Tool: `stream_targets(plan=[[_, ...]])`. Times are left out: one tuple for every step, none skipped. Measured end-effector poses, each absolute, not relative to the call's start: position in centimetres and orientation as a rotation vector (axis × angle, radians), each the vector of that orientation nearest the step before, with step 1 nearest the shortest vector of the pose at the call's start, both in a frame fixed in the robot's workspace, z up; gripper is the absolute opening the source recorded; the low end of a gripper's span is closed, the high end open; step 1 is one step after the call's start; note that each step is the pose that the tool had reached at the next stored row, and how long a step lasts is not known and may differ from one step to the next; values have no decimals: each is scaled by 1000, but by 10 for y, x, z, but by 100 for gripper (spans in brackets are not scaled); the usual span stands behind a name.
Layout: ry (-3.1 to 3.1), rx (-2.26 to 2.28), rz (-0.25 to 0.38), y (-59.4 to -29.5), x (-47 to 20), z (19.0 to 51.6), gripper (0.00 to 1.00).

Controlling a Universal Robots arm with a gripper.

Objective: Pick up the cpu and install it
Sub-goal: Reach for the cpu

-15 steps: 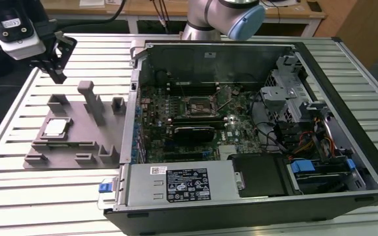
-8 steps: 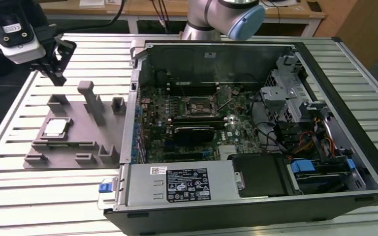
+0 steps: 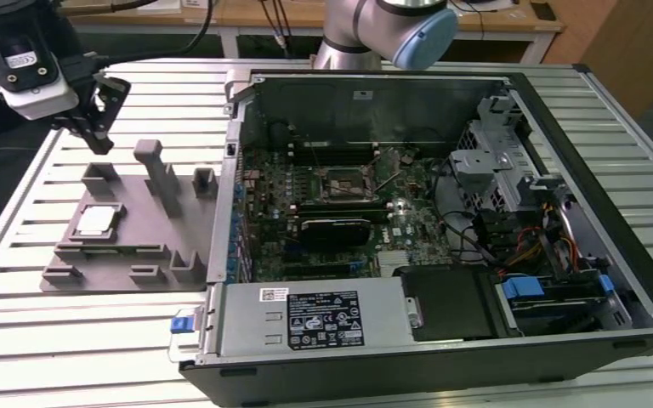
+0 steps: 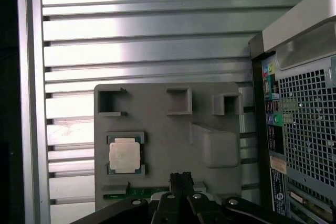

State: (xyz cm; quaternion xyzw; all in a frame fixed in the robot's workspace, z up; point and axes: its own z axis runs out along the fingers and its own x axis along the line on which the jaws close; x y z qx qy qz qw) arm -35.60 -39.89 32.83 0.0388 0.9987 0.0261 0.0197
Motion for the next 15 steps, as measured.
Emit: stream_targets(plan=[[3099,120,81,-399,-357,327,11],[3099,121,81,-399,-357,326,11],[3099,120,81,-399,-358,325,11],[3099,120,81,-399,-359,324,11],[3099,121,81,-399,-359,323,11],[3099,121,81,-399,-360,322,11],[3099,120,81,-399,-361,321,11],[3099,120,81,-399,-362,319,11],[3099,120,81,-399,-363,318,11],[3099,120,81,-399,-364,317,11],[3099,121,81,-399,-365,316,11],[3099,120,81,-399,-366,315,11],[3099,120,81,-399,-367,314,11],[3099,121,81,-399,-368,313,11],[3099,121,81,-399,-369,312,11]])
